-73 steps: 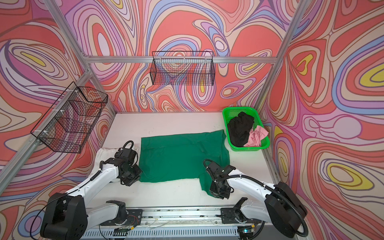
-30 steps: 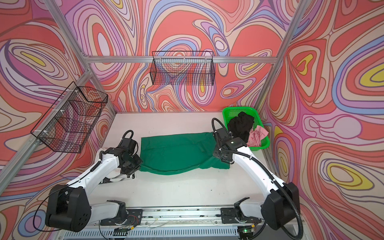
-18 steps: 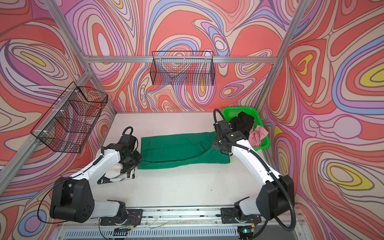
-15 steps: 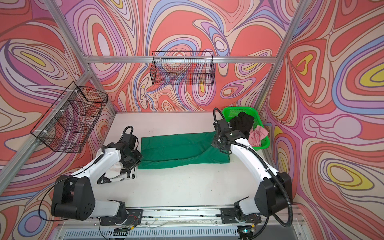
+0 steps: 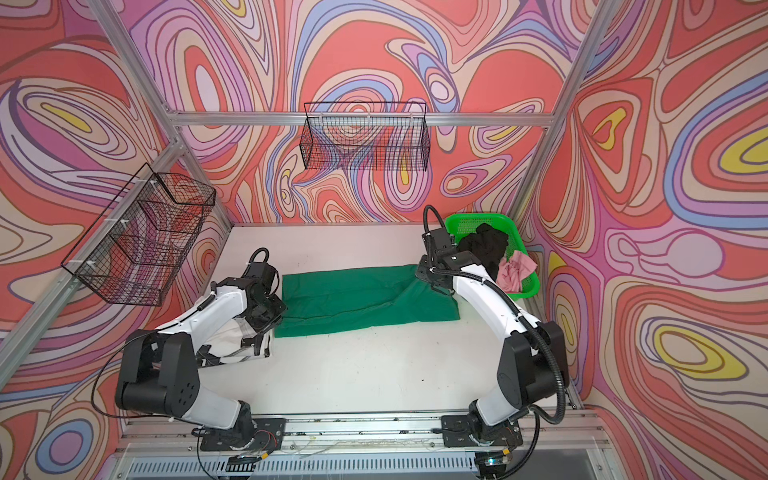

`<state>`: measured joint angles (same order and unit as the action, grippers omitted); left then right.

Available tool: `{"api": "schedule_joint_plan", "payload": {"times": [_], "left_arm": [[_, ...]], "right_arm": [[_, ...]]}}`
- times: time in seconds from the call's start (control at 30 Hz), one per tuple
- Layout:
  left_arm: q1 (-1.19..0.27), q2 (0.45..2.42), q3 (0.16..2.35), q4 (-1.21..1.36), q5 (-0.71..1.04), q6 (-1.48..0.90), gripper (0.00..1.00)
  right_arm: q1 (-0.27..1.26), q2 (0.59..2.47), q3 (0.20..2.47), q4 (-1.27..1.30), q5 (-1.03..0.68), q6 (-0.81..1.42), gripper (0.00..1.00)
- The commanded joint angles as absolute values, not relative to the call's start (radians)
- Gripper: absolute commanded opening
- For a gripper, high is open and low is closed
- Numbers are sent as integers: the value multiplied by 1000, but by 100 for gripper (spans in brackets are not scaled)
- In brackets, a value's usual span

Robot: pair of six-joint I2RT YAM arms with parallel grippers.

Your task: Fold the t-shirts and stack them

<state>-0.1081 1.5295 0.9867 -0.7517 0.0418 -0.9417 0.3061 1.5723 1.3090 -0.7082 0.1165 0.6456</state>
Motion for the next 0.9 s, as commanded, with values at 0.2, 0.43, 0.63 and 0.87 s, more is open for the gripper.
{"api": "schedule_joint_plan", "payload": {"times": [0.2,0.43,0.63,0.87], "left_arm": [[-87,1581,1052,-763,16,-927,0],[-75,1619,1066,-761,31,-923,0],[-71,1641,1087,-763,39,-922,0],[-69,1680,1114,-775,45,-917,3]], "right_arm": [[281,1645,1360,-648,127,662,0],[264,1697,1386,-631,128,659,0],[252,1726,1376,-607,121,657,0],[243,1756,1378,-601,125,652,0]]}}
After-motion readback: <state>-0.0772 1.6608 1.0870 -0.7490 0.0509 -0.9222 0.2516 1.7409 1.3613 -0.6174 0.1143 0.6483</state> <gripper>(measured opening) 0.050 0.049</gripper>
